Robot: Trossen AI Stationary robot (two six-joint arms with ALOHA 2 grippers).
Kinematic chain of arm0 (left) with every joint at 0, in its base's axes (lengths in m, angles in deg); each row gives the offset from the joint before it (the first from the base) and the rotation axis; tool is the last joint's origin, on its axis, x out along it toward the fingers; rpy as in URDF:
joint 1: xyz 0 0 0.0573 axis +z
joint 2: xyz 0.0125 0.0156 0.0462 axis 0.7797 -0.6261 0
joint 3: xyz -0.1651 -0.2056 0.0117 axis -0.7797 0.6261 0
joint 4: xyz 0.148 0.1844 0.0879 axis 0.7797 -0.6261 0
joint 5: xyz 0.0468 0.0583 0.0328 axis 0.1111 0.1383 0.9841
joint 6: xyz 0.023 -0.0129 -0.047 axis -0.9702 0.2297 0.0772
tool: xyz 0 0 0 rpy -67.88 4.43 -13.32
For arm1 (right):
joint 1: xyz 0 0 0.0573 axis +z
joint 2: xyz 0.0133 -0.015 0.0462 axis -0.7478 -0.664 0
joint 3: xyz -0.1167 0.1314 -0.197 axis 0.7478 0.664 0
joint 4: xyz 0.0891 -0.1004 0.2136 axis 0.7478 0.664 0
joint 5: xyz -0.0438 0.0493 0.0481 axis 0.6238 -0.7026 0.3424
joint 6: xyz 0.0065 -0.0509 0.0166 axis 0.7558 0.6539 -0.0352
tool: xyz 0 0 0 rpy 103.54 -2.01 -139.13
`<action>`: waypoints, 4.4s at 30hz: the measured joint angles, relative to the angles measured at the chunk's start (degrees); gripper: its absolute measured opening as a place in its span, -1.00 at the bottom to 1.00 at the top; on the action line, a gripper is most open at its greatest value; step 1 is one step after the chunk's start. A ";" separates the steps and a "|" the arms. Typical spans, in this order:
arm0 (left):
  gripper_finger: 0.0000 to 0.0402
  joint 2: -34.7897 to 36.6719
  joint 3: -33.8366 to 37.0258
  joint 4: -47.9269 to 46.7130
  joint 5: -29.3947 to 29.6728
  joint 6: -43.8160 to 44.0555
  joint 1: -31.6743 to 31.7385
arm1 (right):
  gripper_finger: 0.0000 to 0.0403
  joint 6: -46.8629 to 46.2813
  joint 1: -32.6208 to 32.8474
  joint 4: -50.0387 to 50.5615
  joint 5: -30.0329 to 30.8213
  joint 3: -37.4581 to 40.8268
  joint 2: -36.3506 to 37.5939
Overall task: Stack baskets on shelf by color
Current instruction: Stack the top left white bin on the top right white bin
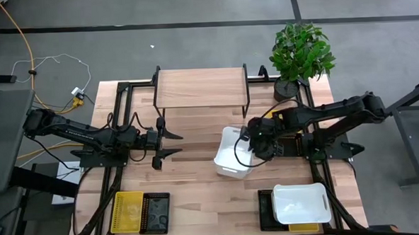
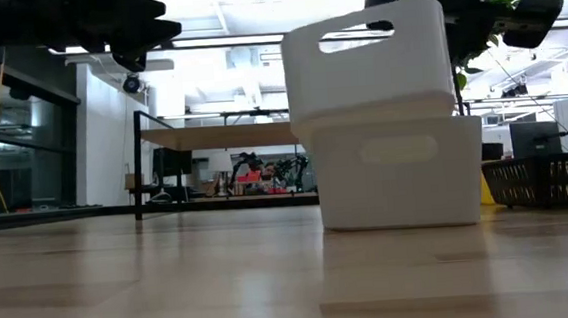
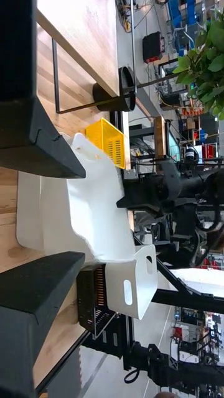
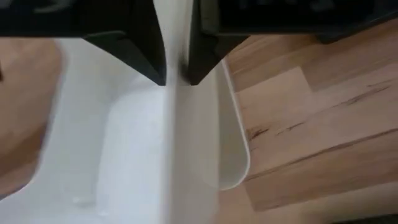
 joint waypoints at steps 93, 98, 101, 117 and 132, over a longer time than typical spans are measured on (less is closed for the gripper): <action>-0.04 0.00 0.00 0.40 0.22 -4.96 0.08 | 0.12 -89.65 15.50 -18.81 14.53 0.01 -5.40; -0.04 0.00 0.00 0.40 0.22 -4.96 0.08 | 0.12 -89.83 15.50 -18.45 14.20 0.04 -7.05; -0.04 0.00 0.00 0.40 0.22 -4.96 0.06 | 0.12 -89.84 15.50 -17.85 13.73 0.08 -8.09; -0.04 0.00 0.00 0.40 0.22 -4.96 0.06 | -0.50 -89.66 15.47 -17.99 11.70 0.08 -7.98; -0.04 0.00 0.00 0.40 0.22 -4.96 0.06 | -0.98 -88.65 15.48 -18.34 11.69 0.08 -3.25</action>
